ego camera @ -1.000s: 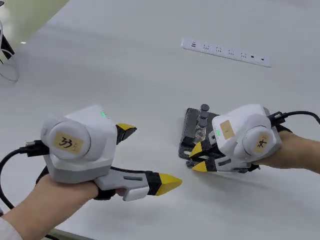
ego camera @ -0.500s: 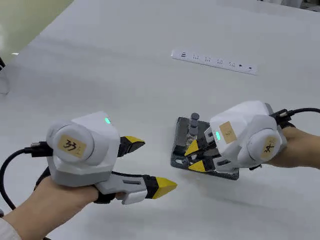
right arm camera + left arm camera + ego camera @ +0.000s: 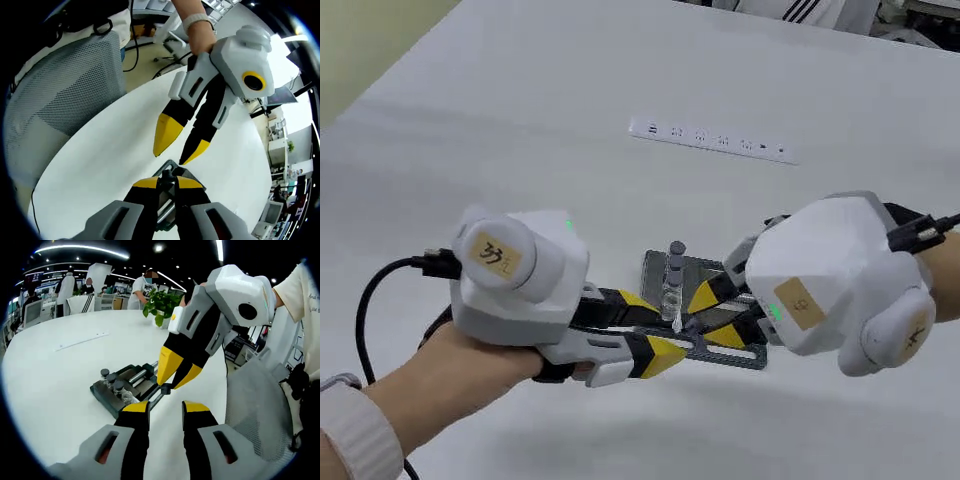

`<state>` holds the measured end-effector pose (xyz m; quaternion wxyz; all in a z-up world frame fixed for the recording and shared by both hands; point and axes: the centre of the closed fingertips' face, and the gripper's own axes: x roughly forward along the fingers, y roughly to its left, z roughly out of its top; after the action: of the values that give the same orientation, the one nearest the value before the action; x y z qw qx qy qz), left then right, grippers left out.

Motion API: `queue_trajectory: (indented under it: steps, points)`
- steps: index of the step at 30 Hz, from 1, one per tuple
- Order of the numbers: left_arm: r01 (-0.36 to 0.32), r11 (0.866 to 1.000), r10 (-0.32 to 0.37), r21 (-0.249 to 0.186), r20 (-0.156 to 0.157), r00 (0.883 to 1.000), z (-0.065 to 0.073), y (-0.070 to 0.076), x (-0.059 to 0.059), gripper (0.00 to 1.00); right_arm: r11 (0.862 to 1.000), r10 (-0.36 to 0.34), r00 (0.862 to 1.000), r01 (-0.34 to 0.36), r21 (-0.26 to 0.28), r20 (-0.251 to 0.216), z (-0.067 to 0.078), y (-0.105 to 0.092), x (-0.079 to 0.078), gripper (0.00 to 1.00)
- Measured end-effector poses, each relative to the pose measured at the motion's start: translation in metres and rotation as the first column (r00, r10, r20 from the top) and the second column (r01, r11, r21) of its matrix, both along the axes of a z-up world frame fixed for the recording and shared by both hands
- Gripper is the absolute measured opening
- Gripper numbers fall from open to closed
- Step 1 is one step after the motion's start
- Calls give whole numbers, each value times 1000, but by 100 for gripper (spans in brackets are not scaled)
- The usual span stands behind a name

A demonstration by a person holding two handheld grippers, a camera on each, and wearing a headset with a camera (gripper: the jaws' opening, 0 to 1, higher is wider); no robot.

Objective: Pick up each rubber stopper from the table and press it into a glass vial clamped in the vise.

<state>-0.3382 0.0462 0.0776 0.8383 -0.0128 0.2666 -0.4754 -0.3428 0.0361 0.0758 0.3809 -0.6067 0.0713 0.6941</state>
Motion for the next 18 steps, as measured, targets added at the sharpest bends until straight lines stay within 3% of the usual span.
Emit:
queue_trajectory:
  steps: [5,18]
  points:
    - [40,999,-41,-12,-12,999,5,-13,-2,15,999,30,999,-30,-11,11,3,-2,-5,7]
    - [75,997,-76,-31,-36,996,6,-20,-8,7,996,82,996,-82,-24,28,2,-1,-14,7]
